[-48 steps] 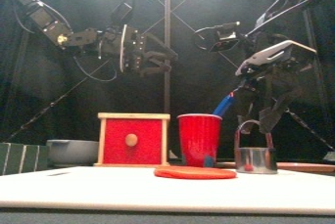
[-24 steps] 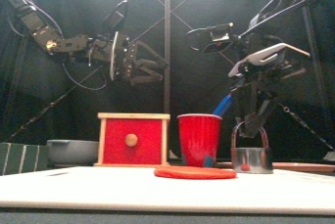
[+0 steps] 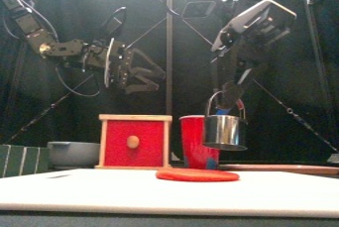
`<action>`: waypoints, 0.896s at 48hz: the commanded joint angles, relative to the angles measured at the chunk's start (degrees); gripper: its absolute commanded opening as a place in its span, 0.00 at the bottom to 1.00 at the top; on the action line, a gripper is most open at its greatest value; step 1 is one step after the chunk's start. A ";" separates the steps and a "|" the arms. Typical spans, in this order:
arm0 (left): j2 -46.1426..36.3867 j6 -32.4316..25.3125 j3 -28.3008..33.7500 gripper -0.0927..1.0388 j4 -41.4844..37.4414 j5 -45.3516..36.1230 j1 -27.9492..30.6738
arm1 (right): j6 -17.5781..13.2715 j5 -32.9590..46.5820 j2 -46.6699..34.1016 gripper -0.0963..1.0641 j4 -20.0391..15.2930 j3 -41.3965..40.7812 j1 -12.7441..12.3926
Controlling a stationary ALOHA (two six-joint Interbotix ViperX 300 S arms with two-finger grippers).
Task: Get the cutter from the drawer then cut the dough then place the extra dough in the bowl
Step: Cut the dough
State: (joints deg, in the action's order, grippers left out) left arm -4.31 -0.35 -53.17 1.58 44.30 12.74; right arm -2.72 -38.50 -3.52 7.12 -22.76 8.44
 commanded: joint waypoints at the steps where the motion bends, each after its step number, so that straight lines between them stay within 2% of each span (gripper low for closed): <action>1: -0.97 -0.09 0.53 0.95 0.09 0.53 -0.26 | -0.18 -1.23 -1.14 0.60 -1.14 4.22 -0.09; 11: -0.88 0.00 0.35 0.95 0.53 0.53 -0.70 | -0.35 -2.72 -4.57 0.60 -3.69 6.94 -0.26; 43: -0.35 0.00 -0.70 0.95 1.23 0.53 -0.97 | 0.09 -1.58 -5.10 0.60 -1.85 7.82 -1.14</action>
State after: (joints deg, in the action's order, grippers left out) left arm -4.31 -0.35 -54.40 2.72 44.30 11.95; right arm -2.72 -40.52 -9.76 4.83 -16.17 7.73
